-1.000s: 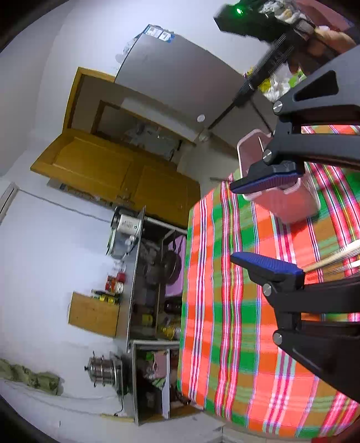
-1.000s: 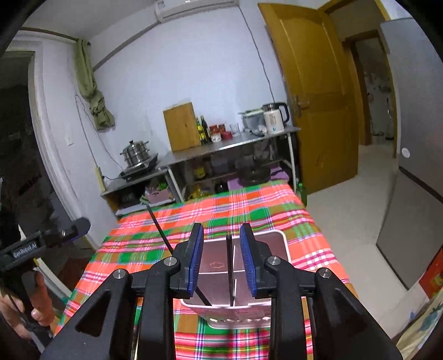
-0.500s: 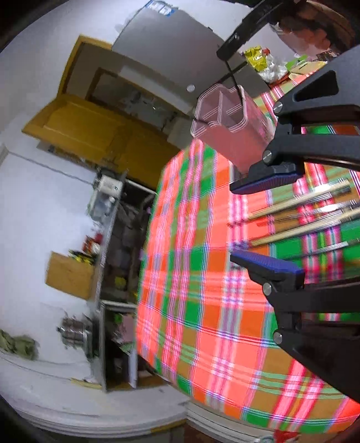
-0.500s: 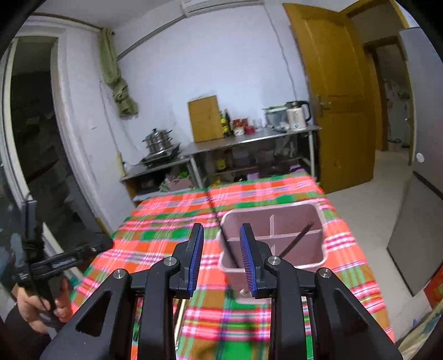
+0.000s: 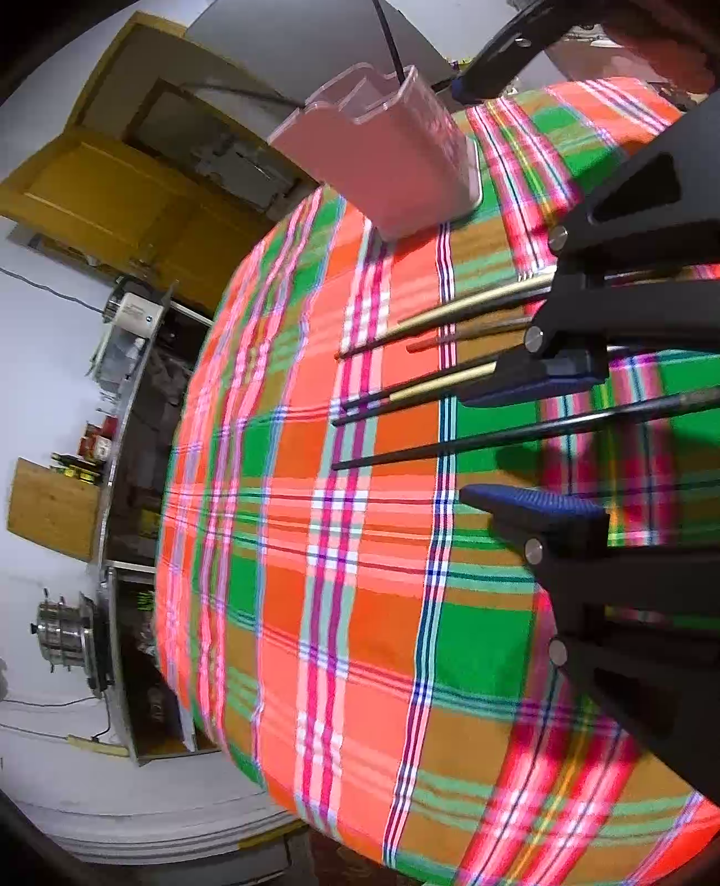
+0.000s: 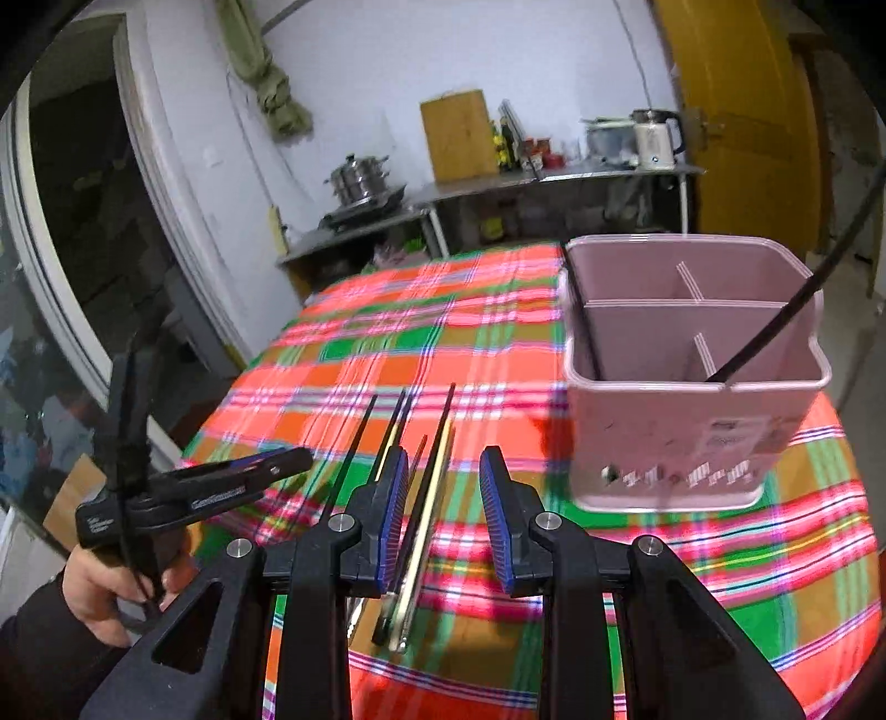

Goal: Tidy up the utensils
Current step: 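Move both open tools back down to the remaining chopsticks, then close the left tool on a black chopstick while the right tool grasps another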

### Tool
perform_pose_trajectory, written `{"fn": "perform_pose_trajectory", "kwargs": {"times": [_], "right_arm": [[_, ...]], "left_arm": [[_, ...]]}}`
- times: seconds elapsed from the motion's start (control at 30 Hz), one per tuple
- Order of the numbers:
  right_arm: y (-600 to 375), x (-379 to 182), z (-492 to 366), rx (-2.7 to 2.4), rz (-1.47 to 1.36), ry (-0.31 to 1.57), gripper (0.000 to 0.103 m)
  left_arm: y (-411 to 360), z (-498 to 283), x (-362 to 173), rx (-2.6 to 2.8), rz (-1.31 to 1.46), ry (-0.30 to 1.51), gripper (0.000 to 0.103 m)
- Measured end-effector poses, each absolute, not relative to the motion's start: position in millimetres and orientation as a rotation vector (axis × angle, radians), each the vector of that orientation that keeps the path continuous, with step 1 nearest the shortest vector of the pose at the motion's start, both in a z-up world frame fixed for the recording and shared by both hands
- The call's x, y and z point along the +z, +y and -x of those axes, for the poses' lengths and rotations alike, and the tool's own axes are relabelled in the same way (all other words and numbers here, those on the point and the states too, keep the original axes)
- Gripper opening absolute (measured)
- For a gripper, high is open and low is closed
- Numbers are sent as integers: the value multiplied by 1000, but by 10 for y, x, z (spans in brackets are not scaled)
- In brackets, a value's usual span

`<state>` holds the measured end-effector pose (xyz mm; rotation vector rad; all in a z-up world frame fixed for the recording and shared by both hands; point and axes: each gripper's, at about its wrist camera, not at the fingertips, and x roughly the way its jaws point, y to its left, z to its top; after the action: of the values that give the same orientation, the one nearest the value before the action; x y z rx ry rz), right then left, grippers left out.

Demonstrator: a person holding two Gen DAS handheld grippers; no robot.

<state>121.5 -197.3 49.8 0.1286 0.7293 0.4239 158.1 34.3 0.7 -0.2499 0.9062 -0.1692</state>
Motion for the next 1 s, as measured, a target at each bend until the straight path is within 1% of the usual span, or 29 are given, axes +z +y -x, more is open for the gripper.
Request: {"fn": "perform_pose_trajectory", "kwargs": {"times": [0.07, 0.23, 0.3, 0.4, 0.77, 1.0], "right_arm": [[-1922, 411, -1264, 430, -125, 753, 23], [-1782, 265, -1351, 443, -117, 795, 15], [-1720, 203, -1401, 453, -116, 815, 12], [-1639, 129, -1488, 466, -112, 837, 6], [-1386, -228, -1848, 477, -96, 942, 5], [-1360, -311, -1942, 465, -91, 966, 5]], "left_arm": [[307, -1637, -50, -171, 244, 919, 30], [226, -1744, -172, -168, 211, 947, 24], [211, -1753, -224, -158, 188, 950, 16], [222, -1741, -224, -149, 168, 942, 10], [362, -1713, -237, -151, 202, 938, 9], [372, -1718, -247, -159, 210, 935, 9]]}}
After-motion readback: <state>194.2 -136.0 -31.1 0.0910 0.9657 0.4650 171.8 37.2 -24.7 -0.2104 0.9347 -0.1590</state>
